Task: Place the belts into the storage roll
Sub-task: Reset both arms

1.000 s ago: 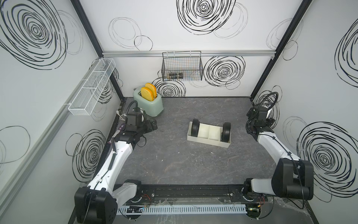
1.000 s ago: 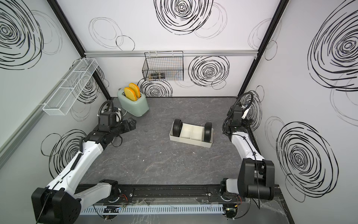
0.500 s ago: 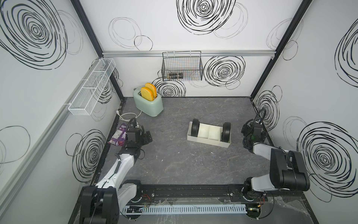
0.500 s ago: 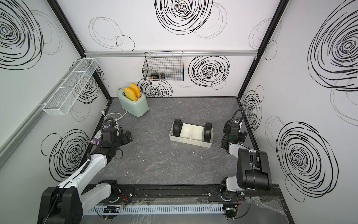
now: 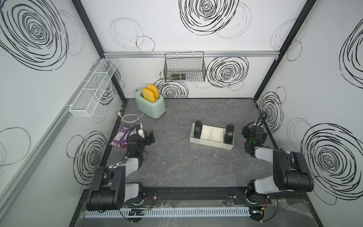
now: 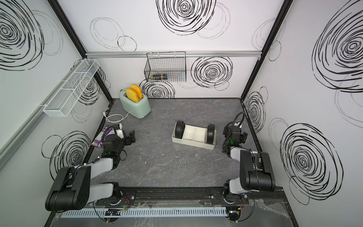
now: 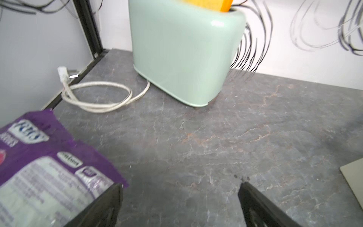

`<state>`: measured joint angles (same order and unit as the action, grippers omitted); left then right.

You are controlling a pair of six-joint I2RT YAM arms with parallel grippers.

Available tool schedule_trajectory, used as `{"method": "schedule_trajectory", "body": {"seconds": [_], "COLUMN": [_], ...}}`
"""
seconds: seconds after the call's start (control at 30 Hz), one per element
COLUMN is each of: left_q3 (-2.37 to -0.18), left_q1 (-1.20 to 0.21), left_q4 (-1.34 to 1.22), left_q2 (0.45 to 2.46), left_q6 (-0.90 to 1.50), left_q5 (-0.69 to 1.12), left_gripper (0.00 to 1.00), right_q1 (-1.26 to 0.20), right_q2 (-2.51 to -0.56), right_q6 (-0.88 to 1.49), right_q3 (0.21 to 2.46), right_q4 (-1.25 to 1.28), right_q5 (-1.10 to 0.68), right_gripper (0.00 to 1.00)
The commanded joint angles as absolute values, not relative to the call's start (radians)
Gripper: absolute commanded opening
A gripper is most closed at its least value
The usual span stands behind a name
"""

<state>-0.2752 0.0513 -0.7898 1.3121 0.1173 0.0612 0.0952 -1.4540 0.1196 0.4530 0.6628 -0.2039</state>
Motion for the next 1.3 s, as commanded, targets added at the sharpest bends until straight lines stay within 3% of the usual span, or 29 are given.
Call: {"method": "schedule_trajectory", "body": {"seconds": [0.0, 0.2, 0.77, 1.27], "left_q3": [-0.278, -0.183, -0.215, -0.215], "left_q1": [0.029, -0.046, -0.026, -0.026], "left_q4": [-1.06, -1.319, -1.266, -1.266], "left_q2": [1.35, 1.457, 1.463, 1.462], "left_q6": [0.039, -0.046, 0.008, 0.008], "left_q5": [0.124, 0.08, 0.011, 0.011], "left_gripper": [0.97, 0.96, 0.96, 0.96], "right_q1": [0.089, 0.089, 0.083, 0.031], "right_q2": [-1.458, -1.46, -1.394, -1.487], "right_q6": [0.106, 0.087, 0.046, 0.019], "right_q3": [0.449, 0.45, 0.238, 0.253], "right_q4": [0.7, 0.706, 1.088, 1.127], "right_q5": [-0.198, -0.204, -0.222, -0.129], "right_gripper": [0.98, 0.98, 0.98, 0.98]}}
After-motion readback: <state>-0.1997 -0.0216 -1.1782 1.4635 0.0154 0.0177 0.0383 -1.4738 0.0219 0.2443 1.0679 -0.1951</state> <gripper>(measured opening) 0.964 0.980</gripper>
